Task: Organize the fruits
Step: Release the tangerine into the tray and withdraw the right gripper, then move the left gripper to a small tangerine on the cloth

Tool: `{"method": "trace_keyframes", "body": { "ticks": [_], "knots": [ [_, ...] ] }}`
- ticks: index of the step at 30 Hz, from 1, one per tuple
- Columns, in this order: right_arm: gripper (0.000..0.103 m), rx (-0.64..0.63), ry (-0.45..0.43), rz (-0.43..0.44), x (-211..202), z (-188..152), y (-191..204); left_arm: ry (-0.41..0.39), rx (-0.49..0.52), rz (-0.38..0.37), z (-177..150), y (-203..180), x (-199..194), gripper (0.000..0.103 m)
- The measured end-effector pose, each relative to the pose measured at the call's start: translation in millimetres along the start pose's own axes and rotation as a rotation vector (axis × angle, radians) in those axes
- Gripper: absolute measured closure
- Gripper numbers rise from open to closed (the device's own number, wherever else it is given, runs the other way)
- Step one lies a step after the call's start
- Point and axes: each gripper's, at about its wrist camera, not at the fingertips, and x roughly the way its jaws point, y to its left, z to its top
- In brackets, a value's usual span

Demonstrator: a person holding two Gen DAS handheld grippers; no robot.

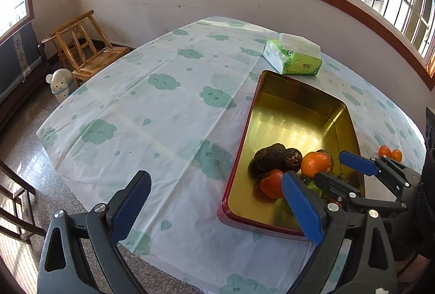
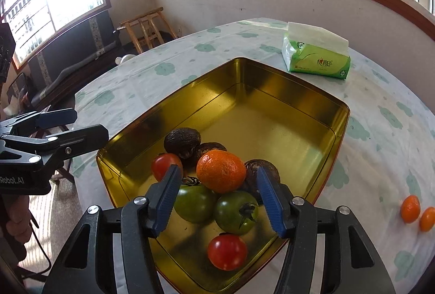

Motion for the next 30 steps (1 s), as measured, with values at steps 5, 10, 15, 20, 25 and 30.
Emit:
{"method": "trace_keyframes", "body": {
  "ticks": [5, 10, 15, 20, 25, 30],
  "knots": [
    [0.028, 0.047, -0.072, -0.051, -31, -9, -21, -0.008, 0.026, -0.015, 3, -15, -1, 0.008],
    [0.018, 0.147, -0.083, -0.18, -59, -35, -75, -0.005, 0.073, -0.053, 3, -42, -1, 0.008],
    [0.014, 0.267, -0.02, -0.356, -83, -78, -146, 0.006, 0.135, -0.115, 2, -80, 3, 0.008],
    [0.009, 0.372, 0.051, -0.511, -103, -120, -213, 0.017, 0.21, -0.164, 0, -124, 8, 0.008],
    [0.009, 0.466, 0.089, -0.553, -114, -147, -262, 0.024, 0.282, -0.208, -1, -170, 14, 0.008],
    [0.008, 0.471, 0.099, -0.568, -111, -147, -285, 0.013, 0.33, -0.226, 1, -209, 23, 0.008]
  ]
}}
